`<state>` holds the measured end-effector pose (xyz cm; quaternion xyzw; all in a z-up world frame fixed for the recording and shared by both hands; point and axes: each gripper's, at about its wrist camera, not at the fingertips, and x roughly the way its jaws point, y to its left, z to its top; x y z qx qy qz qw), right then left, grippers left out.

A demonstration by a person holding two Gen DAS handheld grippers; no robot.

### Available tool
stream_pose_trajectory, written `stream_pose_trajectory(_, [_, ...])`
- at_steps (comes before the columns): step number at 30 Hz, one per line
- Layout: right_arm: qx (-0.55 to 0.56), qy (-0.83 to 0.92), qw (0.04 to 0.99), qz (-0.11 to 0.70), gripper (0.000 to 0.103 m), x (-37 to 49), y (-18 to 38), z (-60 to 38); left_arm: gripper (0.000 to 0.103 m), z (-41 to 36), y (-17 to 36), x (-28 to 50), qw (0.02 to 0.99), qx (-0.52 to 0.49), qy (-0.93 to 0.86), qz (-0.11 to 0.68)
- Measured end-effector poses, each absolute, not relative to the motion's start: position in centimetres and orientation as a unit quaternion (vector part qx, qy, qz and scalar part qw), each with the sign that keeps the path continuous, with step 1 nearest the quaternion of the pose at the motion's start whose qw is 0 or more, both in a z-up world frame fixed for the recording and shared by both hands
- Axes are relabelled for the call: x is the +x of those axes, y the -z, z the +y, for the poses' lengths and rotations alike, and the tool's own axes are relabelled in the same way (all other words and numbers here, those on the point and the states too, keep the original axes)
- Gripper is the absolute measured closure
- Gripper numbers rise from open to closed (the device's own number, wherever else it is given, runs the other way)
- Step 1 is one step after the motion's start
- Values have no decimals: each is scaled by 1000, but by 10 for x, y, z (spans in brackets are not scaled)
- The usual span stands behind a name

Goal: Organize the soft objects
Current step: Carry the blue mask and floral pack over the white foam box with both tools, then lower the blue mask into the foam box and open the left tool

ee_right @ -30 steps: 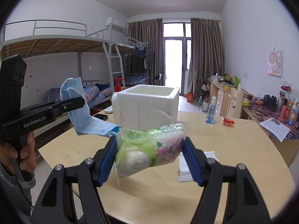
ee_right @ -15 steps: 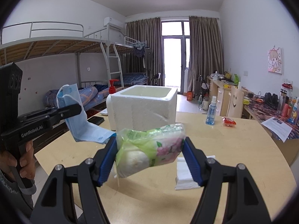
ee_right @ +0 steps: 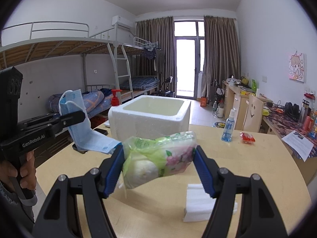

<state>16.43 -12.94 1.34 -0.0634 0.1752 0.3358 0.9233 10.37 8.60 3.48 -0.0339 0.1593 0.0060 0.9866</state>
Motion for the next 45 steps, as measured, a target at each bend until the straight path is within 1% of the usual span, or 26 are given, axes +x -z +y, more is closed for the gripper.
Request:
stream_pose_trajectory(18, [-63,-340,921,178,30,207,-41,-110,90,109,-67,155,987,-44,-11,154])
stream_pose_trajectory(26, [-66,-347,921,165,30,219,-52,-100,90,108,-78,173,988,-36,-15,151])
stream_pose_trajectory(45, [-78,-355,915,176,30,252,-58,-71,90,124,-80,226,983,-37,-38,177])
